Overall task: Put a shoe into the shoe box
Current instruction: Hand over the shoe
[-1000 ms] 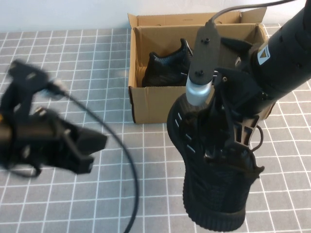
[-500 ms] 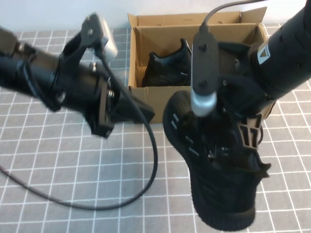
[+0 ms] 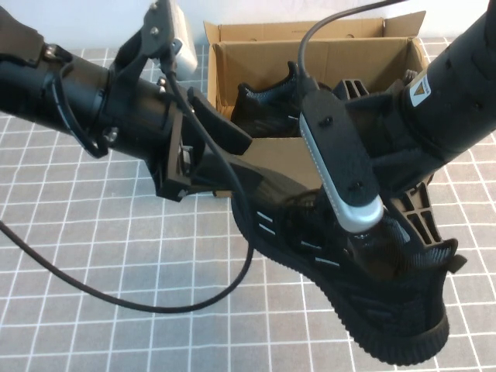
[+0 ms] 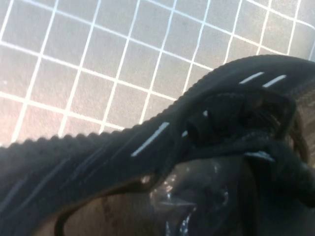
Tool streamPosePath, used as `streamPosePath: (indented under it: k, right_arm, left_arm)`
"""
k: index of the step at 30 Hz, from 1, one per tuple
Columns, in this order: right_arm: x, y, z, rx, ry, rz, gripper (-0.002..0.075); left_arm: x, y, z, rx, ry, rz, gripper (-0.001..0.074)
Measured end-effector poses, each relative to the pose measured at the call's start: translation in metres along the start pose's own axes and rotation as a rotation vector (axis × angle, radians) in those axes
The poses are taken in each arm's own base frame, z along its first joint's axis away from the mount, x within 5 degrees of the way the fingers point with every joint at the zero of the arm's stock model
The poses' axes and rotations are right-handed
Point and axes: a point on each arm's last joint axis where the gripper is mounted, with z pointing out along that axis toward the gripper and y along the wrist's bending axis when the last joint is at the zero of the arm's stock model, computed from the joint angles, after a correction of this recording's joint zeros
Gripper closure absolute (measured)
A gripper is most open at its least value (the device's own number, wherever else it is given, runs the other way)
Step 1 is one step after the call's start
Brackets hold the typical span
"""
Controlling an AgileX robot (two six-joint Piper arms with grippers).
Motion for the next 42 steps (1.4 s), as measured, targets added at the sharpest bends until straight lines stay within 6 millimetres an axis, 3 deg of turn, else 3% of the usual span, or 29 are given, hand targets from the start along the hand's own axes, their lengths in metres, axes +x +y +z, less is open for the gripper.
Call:
streamPosePath:
  k: [23, 35, 42]
  right_arm:
    - [0.008, -0.006, -0.001, 0.061, 0.087, -0.116, 0.071]
    - [0.008, -0.005, -0.001, 0.038, 0.055, -0.167, 0.071]
    - [0.003, -0.001, -0.003, -0.004, 0.005, -0.193, 0.071]
  left_arm:
    - [-0.016, -0.031, 0.045, 0.162, 0.038, 0.174, 0.0314]
    - [-0.001, -0.015, 0.077, 0.239, 0.014, 0.222, 0.0311]
    - [0.004, -0.01, 0.085, 0.247, 0.003, 0.252, 0.0311]
